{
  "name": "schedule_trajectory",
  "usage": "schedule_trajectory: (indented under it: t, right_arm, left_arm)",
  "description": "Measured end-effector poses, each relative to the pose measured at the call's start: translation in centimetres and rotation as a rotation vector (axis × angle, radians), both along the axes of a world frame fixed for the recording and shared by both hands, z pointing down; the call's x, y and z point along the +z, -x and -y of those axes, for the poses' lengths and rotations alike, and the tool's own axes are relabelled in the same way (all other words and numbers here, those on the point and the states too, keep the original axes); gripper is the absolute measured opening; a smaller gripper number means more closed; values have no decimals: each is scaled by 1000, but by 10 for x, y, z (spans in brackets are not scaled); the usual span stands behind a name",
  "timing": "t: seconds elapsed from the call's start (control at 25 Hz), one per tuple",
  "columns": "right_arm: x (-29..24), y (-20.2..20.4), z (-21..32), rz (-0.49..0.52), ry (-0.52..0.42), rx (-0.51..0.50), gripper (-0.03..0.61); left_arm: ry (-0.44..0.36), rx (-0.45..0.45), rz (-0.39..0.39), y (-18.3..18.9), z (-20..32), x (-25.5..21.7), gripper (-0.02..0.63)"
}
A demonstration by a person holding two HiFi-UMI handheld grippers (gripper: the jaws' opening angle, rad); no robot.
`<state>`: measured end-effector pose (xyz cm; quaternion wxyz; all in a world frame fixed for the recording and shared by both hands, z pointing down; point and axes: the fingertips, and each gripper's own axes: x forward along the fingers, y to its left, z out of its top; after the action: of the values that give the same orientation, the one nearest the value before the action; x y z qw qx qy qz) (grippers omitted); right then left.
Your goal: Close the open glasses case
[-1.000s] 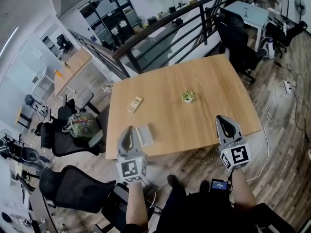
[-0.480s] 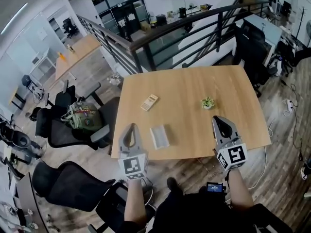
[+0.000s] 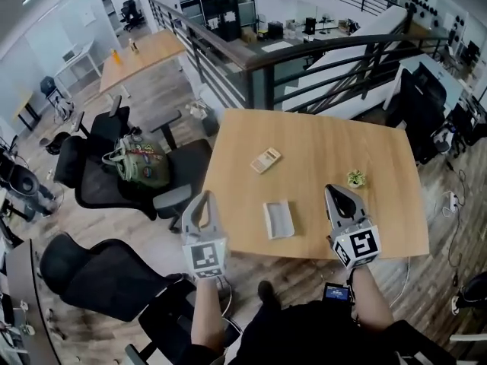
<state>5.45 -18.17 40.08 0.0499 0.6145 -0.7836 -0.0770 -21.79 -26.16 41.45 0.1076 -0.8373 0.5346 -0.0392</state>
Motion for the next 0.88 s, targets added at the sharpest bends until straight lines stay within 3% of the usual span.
schedule_trajectory:
  t: [0.4, 0.68, 0.88]
  right_arm:
    - [4, 86, 53, -57, 46, -197, 14]
    - [14, 105, 76, -56, 52, -363, 14]
    - [14, 82, 85, -28, 41, -422, 14]
  left_arm:
    - [25, -101, -56, 56, 12, 10, 0]
    - [40, -171, -35, 42, 12, 13, 0]
    - [51, -226, -36, 19, 5, 12, 0]
